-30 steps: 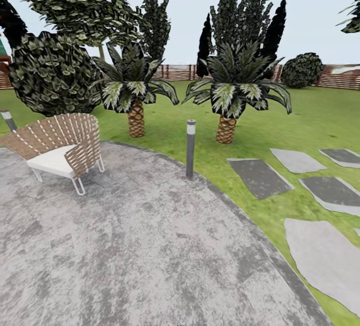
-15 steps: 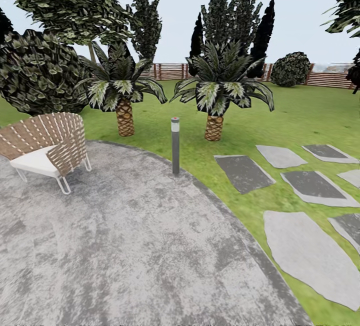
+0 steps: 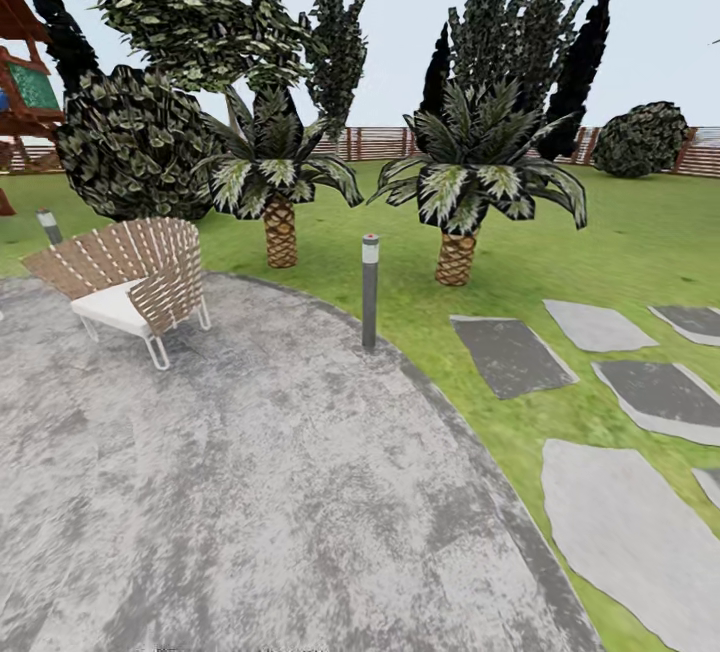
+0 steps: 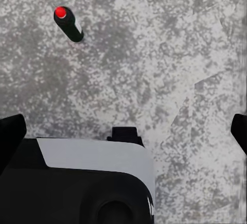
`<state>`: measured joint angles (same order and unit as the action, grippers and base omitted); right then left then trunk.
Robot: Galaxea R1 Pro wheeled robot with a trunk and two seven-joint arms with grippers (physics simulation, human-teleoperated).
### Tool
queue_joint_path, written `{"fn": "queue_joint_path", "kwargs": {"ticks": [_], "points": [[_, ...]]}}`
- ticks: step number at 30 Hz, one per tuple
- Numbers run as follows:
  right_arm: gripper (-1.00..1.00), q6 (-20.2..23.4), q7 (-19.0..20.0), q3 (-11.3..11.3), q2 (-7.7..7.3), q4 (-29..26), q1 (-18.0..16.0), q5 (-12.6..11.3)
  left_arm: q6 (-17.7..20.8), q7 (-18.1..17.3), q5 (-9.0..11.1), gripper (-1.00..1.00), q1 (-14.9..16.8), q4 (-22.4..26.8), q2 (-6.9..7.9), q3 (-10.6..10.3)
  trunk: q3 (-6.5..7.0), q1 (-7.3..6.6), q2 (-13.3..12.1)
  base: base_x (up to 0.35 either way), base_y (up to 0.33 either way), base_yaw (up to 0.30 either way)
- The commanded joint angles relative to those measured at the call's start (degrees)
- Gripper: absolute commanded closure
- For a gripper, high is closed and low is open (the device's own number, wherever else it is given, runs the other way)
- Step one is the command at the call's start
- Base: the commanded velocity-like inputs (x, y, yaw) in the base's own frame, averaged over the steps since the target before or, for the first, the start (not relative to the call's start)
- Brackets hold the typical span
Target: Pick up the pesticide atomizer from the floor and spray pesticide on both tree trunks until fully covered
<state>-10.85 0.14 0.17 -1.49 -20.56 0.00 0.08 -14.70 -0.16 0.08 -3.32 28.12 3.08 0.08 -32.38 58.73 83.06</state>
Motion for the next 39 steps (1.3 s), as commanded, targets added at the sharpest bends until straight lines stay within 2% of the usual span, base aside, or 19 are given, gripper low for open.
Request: {"fn": "queue_joint_path", "kwargs": {"ticks": [1, 39], "points": [[-1.00, -0.1, 0.0, 0.0, -0.01, 0.0, 0.0, 0.0, -0.1, 0.0, 0.0, -1.00, 0.0, 0.1, 0.00, 0.0, -0.04, 0.00, 0.0, 0.000, -0.342, 0.298], [-1.00, -0.2, -0.1, 0.0, -0.01, 0.0, 0.0, 0.0, -0.1, 0.1, 0.1, -1.00, 0.0, 0.1, 0.00, 0.0, -0.04, 0.00, 0.0, 0.000, -0.343, 0.293]]}}
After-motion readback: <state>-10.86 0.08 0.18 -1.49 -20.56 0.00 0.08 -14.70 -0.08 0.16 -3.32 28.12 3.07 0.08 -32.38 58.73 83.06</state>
